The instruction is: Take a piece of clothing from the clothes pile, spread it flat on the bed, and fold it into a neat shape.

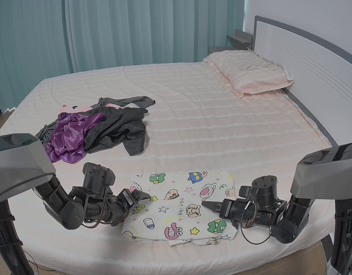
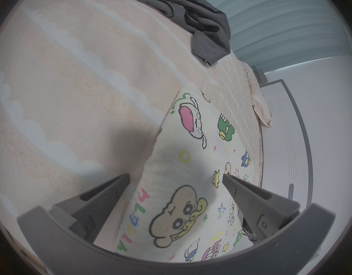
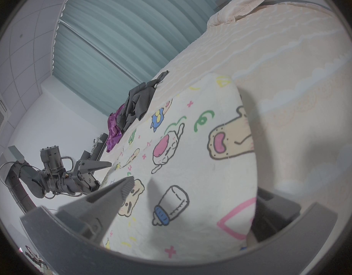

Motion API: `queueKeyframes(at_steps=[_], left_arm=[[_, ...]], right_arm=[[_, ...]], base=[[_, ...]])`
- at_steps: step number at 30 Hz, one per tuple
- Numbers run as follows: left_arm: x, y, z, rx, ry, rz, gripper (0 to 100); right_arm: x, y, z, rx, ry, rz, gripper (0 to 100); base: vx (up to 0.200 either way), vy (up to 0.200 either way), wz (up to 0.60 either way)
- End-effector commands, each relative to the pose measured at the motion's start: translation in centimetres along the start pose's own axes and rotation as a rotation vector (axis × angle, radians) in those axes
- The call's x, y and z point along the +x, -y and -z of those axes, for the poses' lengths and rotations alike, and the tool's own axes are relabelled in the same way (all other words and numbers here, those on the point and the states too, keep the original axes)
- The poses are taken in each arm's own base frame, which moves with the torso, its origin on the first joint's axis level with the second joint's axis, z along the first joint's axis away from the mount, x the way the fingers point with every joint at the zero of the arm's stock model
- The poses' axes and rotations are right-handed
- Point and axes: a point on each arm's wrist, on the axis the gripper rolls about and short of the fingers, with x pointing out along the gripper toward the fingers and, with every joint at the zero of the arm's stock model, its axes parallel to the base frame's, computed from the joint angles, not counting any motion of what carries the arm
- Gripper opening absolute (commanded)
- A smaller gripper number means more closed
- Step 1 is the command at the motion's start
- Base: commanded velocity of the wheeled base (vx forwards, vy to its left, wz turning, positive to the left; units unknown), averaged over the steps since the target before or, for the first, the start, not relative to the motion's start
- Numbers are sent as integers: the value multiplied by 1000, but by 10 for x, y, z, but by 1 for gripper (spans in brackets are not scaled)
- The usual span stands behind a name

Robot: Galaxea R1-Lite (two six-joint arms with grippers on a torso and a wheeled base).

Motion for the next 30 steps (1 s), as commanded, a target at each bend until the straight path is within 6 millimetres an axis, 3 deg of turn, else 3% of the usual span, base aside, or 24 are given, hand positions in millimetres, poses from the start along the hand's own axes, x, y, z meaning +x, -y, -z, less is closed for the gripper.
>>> queueKeyframes(at_steps=[1,16,30], left_arm=[[3,0,4,5,-13,3,0],[-15,-12,14,-10,-10,60,0],[-21,-11,10,-84,12,71,0]], right_arm=[[5,2,6,8,-22,7,0],[2,3,0,110,5,10,0],[1,2,1,110,14,0,0]], base=[[0,0,0],[0,0,0],[0,0,0]])
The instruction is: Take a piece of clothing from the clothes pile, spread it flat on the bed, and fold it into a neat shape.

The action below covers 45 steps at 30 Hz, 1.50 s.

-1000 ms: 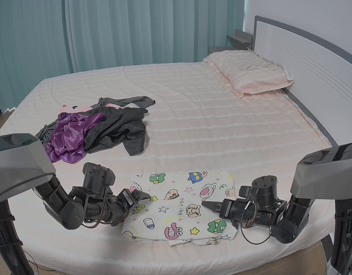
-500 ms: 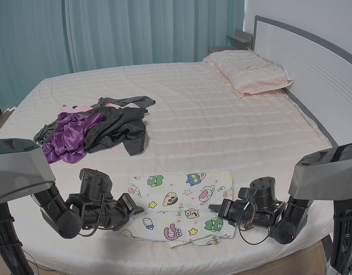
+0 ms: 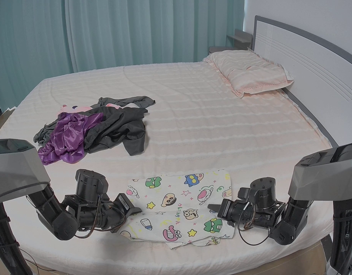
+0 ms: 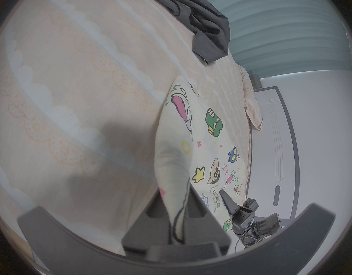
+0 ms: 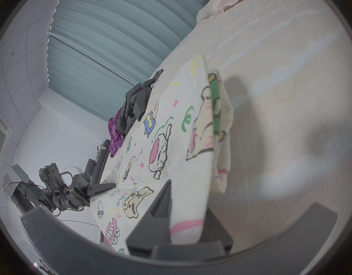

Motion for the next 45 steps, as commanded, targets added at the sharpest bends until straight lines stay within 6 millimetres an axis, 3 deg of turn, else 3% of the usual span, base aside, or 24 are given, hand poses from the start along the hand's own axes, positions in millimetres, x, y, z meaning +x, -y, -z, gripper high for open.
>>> queueKeyframes(at_steps=[1,22,45], left_arm=[[-4,0,-1,-4,10,3,0],[-19,-9,4,-21,5,-18,0],[-22,-13,8,-15,-2,-35,0]], right_arm=[[0,0,0,1,3,-1,0],[-6,-11,-1,8,7,-26,0],[-8,-14,5,-5,6,-13,0]], base=[[0,200,0],[0,200,0],[0,200,0]])
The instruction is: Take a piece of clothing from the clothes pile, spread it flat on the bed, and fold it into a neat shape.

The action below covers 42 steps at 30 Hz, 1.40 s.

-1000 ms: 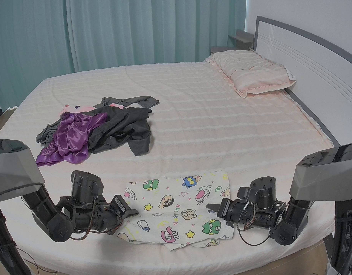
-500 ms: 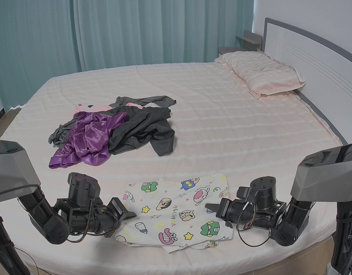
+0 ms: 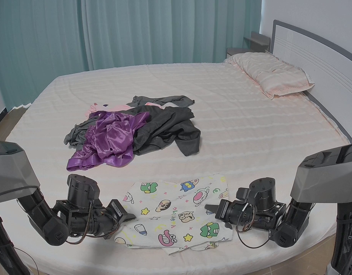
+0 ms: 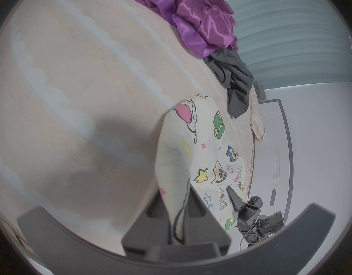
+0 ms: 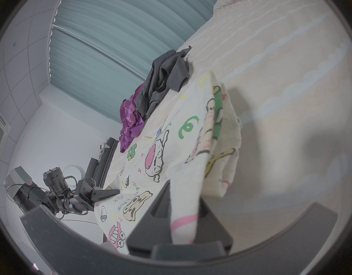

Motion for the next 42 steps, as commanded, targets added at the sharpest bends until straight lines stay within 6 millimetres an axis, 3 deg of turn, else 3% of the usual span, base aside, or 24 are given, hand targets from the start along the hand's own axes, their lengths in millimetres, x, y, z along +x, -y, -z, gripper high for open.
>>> queueKeyframes(at_steps=[1,18,19,24,25,35,42], left_arm=[[-1,0,1,1,-2,0,0],[-1,-1,3,8,-9,-5,0],[-1,-1,3,8,-9,-5,0],[0,-2,3,5,-9,-9,0],[0,-3,3,3,-3,-15,100],[-3,-5,6,6,-9,-23,100],[-11,-5,-1,-8,32,49,100]], right_arm=[[-2,0,2,-4,-5,5,0],[-7,-2,8,-12,6,40,0],[-7,-1,9,-13,3,43,100],[-9,0,10,-12,-1,48,100],[-13,0,11,-11,-7,53,100],[-33,-1,10,-16,-9,69,100],[-68,0,13,-74,-35,96,100]], base=[[0,200,0],[0,200,0],[0,0,0],[0,0,0],[0,0,0],[0,0,0],[0,0,0]])
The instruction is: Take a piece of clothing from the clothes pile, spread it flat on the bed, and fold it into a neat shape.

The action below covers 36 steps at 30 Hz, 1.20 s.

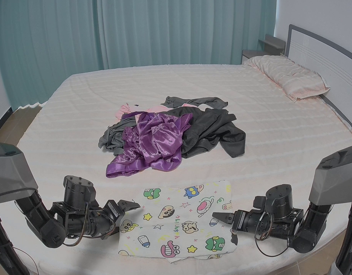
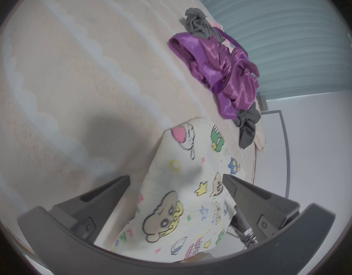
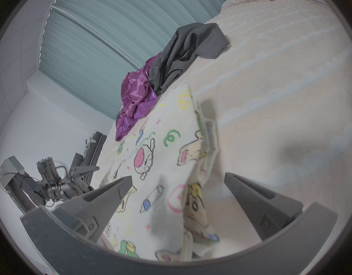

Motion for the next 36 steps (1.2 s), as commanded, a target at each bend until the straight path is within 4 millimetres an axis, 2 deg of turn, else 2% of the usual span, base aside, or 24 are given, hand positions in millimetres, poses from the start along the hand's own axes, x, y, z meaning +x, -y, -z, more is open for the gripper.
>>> queueKeyframes(at_steps=[1,6,12,13,20,29,36], left_arm=[[-6,-2,-4,-9,26,48,100],[-7,-4,-4,-3,37,73,100],[-6,-4,-4,-3,36,72,100],[-6,-4,-4,-3,36,72,100],[-5,-4,-5,-3,37,73,100],[-4,-4,-5,-3,37,68,100],[-4,-4,-5,-2,37,70,100]], right_arm=[[-26,-6,4,-32,-13,-23,100],[-32,-9,21,-67,-87,-17,100],[-35,-8,26,-75,-112,-13,100],[-36,-8,28,-79,-119,-12,0],[-49,1,36,-169,-179,41,0],[-61,2,31,-186,-200,79,0],[-60,2,28,-201,-197,79,0]], base=[[0,0,0],[0,0,0],[0,0,0],[0,0,0],[0,0,0],[0,0,0],[0,0,0]])
